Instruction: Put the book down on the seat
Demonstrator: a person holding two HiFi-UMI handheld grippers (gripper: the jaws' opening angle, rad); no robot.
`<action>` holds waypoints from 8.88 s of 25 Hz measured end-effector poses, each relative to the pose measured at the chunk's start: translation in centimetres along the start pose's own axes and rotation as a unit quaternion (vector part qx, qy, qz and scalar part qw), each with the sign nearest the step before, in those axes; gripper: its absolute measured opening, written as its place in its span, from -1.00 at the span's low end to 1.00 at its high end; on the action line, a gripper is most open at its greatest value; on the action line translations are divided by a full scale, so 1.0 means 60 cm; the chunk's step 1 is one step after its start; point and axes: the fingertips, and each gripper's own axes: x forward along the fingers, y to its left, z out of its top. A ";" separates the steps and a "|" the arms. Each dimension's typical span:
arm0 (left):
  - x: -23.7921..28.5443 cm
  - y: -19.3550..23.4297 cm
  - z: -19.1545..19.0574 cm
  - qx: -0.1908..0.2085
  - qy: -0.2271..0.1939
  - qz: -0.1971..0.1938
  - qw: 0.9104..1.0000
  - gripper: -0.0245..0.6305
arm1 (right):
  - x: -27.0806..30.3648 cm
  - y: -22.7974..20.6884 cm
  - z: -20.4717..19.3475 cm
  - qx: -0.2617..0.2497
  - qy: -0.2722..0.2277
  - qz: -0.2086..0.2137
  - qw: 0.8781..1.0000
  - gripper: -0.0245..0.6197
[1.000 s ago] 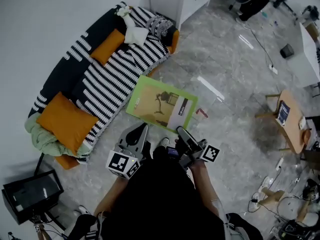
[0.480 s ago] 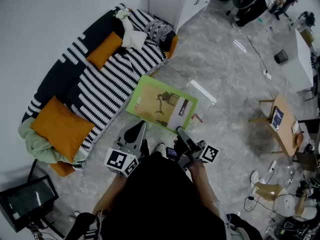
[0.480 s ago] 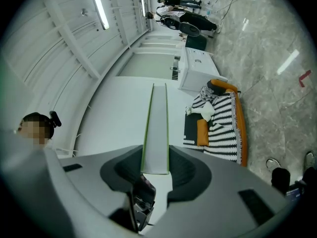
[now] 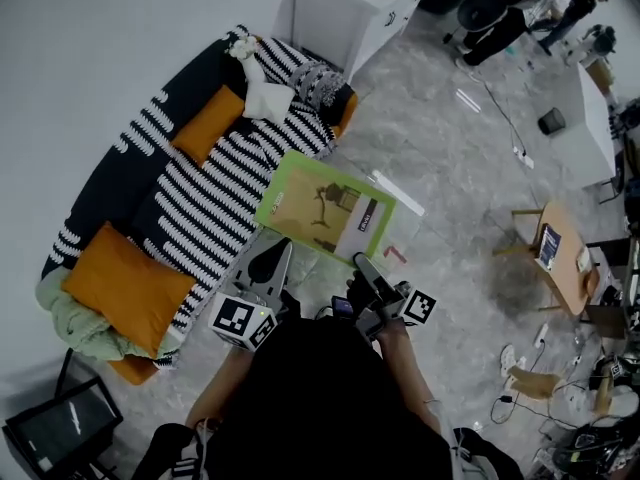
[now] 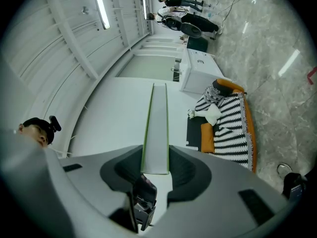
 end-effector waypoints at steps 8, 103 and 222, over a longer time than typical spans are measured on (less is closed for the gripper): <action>-0.002 0.096 0.022 -0.003 0.015 -0.008 1.000 -0.89 | 0.092 -0.007 -0.014 -0.002 -0.009 -0.015 1.000 -0.44; 0.339 0.591 0.159 -0.004 0.023 0.051 0.998 -0.89 | 0.662 -0.135 0.233 0.013 0.110 -0.024 0.994 -0.44; 0.505 0.713 -0.279 -0.084 0.110 0.076 0.987 -0.89 | 0.689 -1.003 0.156 0.095 0.236 -0.242 0.937 -0.43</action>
